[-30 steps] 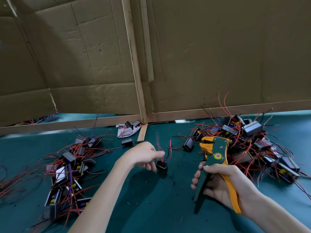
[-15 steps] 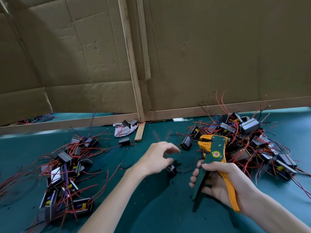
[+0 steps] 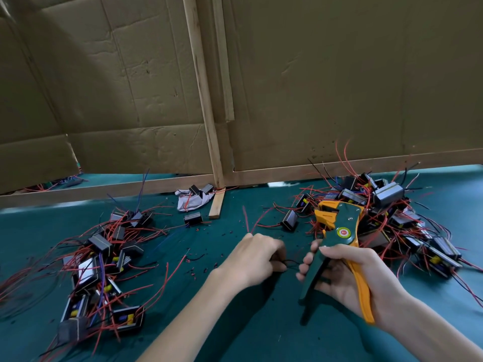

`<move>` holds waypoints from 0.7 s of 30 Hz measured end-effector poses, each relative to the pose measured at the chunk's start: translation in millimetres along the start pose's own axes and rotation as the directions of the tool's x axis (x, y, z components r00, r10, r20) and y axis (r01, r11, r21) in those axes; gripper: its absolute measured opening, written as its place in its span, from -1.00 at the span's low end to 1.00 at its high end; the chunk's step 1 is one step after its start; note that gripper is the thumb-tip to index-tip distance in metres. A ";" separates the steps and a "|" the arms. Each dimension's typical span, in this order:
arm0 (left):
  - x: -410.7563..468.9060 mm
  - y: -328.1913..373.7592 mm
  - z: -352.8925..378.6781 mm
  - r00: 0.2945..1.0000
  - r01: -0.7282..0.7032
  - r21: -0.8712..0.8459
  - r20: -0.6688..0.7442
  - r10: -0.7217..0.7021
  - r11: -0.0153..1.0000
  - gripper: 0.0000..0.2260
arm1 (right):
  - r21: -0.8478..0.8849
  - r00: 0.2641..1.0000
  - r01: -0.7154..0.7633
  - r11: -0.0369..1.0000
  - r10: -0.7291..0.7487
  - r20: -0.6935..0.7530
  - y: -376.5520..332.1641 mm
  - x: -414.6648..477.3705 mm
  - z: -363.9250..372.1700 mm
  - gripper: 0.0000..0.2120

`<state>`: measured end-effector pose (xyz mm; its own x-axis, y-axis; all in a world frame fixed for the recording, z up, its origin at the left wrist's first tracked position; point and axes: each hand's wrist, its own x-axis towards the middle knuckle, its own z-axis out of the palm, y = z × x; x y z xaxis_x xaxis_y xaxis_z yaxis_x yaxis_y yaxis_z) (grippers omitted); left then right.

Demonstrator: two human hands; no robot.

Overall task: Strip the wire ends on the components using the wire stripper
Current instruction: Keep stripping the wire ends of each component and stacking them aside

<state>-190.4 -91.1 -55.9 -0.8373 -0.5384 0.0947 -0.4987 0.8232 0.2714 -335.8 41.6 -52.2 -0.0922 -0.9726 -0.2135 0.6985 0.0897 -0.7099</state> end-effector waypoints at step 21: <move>-15.2 4.5 -74.6 0.955 -0.142 -0.748 -0.277 -0.110 0.649 -0.90 | -0.249 0.967 0.029 0.968 0.036 0.250 7.5 -0.4 -1.9 -0.64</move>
<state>-163.1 -92.6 15.3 -0.6823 -0.6547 0.3254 -0.0375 0.4757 0.8788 -331.9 43.1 -58.6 0.1134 -0.9915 -0.0638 0.4969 0.1122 -0.8605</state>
